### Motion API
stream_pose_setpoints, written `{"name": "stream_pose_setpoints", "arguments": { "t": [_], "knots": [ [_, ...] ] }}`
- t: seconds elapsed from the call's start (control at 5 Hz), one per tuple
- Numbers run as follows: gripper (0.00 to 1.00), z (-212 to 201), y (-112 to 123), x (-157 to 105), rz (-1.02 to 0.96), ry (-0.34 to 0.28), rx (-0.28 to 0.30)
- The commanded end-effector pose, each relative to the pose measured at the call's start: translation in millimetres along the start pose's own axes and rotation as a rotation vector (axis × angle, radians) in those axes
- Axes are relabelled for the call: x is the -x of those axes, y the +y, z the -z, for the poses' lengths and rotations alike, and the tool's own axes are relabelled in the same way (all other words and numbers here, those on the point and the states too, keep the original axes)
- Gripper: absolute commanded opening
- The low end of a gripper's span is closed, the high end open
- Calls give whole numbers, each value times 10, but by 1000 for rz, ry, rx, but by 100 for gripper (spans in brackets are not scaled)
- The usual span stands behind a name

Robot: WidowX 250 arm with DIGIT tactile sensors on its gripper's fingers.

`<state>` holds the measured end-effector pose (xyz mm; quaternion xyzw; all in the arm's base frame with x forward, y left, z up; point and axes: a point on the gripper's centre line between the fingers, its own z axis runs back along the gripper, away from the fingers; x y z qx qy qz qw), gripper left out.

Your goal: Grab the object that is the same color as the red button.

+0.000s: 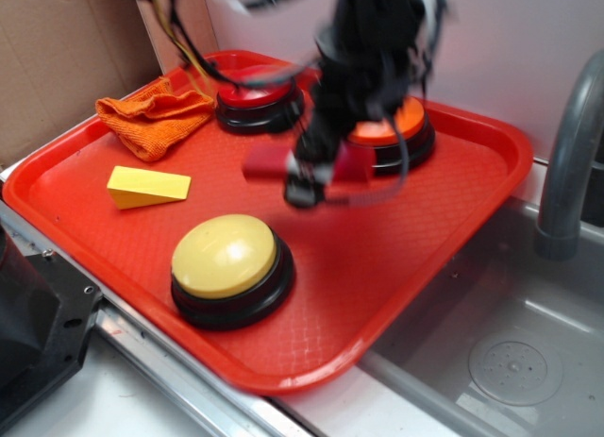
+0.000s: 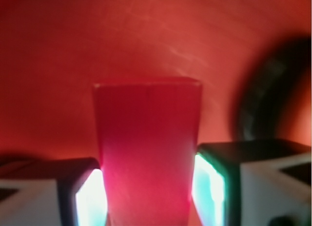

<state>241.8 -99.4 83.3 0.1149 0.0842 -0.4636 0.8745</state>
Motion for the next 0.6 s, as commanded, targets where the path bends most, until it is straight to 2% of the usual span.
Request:
{"name": "stream_pose_setpoints", "arguments": {
  "t": [0.0,0.2,0.4],
  "knots": [
    [0,-769,-243,869,-536,-64,69],
    [0,-897,-309,891,-776,-66,162],
    [15,-866,-279,738,-982,14,175]
  ]
}}
